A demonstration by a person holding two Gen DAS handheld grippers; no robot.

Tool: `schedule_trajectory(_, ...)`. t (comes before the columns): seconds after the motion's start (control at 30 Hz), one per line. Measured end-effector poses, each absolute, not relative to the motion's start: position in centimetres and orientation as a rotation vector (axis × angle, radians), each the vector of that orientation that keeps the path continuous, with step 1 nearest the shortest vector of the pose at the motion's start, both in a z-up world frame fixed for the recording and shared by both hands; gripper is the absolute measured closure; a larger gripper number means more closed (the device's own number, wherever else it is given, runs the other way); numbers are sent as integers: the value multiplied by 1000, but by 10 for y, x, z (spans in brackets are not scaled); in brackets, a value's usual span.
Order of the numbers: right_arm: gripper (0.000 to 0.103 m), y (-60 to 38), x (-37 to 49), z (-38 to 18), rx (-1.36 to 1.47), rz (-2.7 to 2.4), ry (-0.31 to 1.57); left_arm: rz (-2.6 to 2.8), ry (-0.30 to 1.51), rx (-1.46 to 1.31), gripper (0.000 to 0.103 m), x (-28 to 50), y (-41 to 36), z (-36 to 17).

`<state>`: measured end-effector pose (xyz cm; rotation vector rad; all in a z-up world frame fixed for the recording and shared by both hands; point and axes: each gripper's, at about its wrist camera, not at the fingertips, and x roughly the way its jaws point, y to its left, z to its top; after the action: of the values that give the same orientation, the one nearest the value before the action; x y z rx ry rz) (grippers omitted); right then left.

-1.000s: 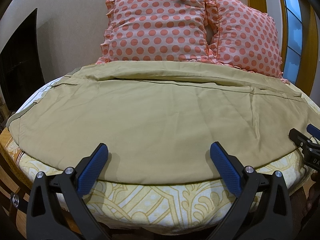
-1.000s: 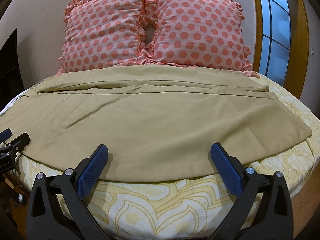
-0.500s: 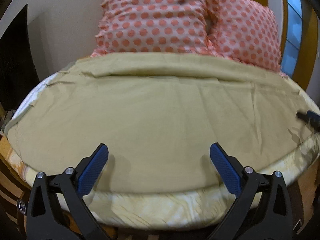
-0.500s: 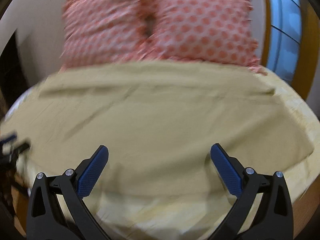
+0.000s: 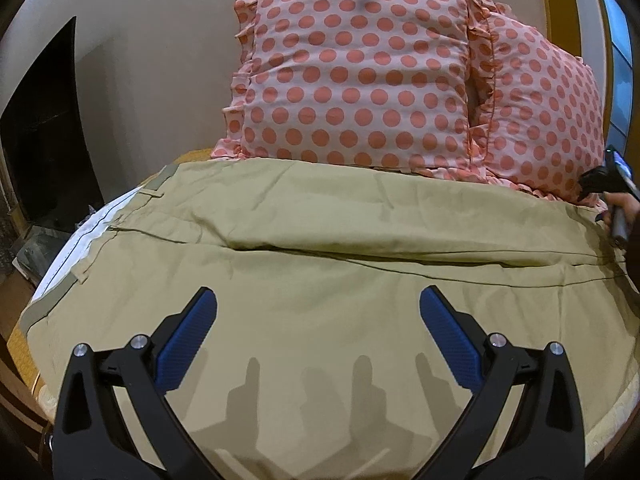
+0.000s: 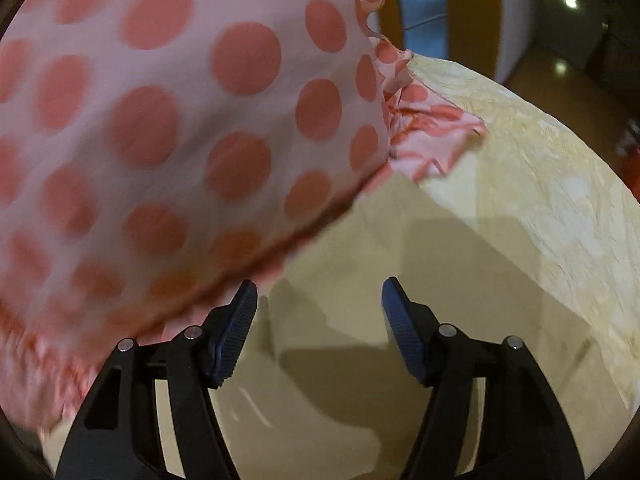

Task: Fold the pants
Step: 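Grasp the khaki trouser leg hem with the right gripper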

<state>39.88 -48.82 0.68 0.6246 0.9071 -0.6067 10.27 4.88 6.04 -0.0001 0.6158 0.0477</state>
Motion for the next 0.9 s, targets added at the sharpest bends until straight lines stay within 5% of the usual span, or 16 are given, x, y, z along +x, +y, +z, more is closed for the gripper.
schedule_trajectory(0.13,40,-477,413,0,410,-684,927,35,656,-7,2,111,50,52)
schedule_trajectory(0.27,86,-487,382,-5,434,-623,838,20,662,-53,2,112,57,51)
schedule_trajectory(0.33,96,-507,362,-8,592,-526,790,24,662,-69,2,112,59,51)
schedule_trajectory(0.6,98,-509,176,25,940,-132,430,20,631,-128,2,90,76,60)
schedule_trajectory(0.9,95,-493,94,-23,1104,-151,546,12,574,-229,2,93,108,89)
